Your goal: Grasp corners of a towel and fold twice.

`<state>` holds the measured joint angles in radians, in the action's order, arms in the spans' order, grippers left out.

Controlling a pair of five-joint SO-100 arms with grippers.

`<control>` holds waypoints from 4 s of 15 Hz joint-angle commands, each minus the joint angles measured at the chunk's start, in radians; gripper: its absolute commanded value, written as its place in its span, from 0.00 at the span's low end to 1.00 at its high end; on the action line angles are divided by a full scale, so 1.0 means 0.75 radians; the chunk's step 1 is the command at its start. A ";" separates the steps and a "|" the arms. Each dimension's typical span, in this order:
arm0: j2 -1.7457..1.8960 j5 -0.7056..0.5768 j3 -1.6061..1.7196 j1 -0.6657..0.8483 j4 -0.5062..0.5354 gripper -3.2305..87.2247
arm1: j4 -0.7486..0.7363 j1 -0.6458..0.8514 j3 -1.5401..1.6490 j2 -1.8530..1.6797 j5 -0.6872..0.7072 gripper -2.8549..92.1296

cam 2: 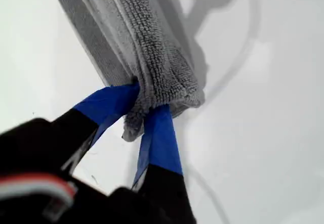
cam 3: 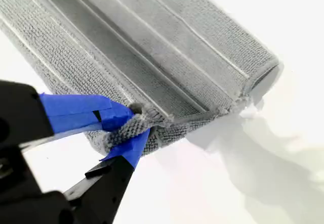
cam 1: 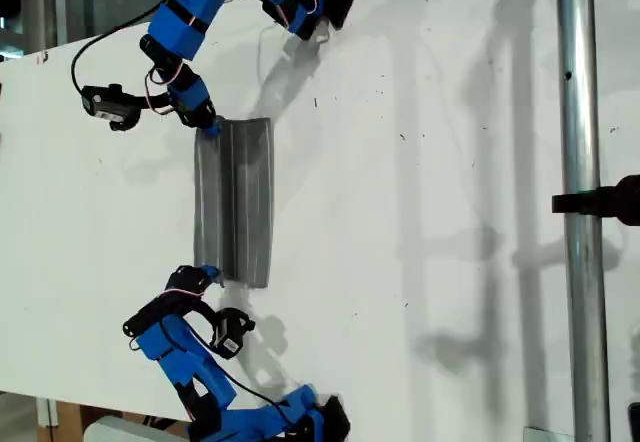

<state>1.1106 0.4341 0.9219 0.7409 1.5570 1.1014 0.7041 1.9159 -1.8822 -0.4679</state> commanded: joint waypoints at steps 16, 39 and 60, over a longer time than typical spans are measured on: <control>0.389 0.481 0.646 -0.117 0.072 0.37 | 0.115 -0.020 0.268 -0.112 -0.250 0.32; 3.146 1.098 2.585 -0.963 -0.477 0.19 | -0.924 -0.176 0.397 0.403 -1.139 0.03; 3.146 1.074 2.610 -0.982 -0.497 0.19 | -0.945 -0.452 0.237 -0.104 -0.914 0.55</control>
<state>3.4637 1.2272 2.8839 0.0184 1.2072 0.4755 0.3528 2.2089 -1.9528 -1.2640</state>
